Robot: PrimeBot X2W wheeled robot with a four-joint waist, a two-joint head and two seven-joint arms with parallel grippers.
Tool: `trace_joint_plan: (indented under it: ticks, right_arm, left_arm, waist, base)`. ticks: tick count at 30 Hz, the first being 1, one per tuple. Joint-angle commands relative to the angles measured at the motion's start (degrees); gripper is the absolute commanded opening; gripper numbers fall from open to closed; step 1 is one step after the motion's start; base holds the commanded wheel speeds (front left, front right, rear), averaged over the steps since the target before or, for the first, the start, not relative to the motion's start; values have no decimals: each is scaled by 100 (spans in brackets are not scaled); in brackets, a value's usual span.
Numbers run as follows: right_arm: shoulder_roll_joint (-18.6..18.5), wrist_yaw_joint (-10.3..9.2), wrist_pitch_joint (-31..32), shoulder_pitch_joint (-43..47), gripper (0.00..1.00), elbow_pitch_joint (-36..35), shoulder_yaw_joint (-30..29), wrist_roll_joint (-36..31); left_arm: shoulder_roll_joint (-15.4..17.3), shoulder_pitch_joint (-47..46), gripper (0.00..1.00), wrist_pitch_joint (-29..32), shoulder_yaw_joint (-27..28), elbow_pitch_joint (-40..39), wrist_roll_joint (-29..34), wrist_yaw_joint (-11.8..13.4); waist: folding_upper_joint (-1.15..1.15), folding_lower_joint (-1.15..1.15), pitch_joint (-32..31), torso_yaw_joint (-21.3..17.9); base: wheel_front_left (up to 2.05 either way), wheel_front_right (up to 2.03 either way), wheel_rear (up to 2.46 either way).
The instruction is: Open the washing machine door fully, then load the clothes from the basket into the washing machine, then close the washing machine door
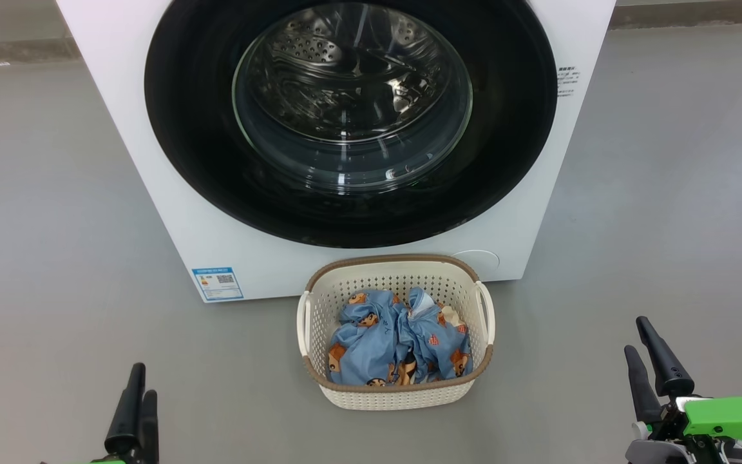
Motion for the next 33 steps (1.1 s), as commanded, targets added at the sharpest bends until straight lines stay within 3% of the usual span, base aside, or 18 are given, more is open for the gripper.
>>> trace_joint_plan:
  ticks: [1, 18, 33]
  right_arm:
    - [-63, 7, -46, -297, 100, -189, 14, 31]
    - [-234, 11, -401, -474, 100, -411, 351, -419]
    - [-405, 16, -718, -634, 100, -603, 621, -1388]
  left_arm:
    - [62, -283, 100, -55, 4, -207, 86, -12]
    - [205, -444, 100, -405, -257, -310, 558, -15]
    - [284, -577, 100, -675, -404, -414, 1560, -18]
  waist:
    - [0, -1, 2, 1]
    - [0, -1, 18, 12]
    - [0, -1, 23, 46]
  base:
    - [0, 0, 0]
    - [0, 0, 0]
    - [0, 0, 0]
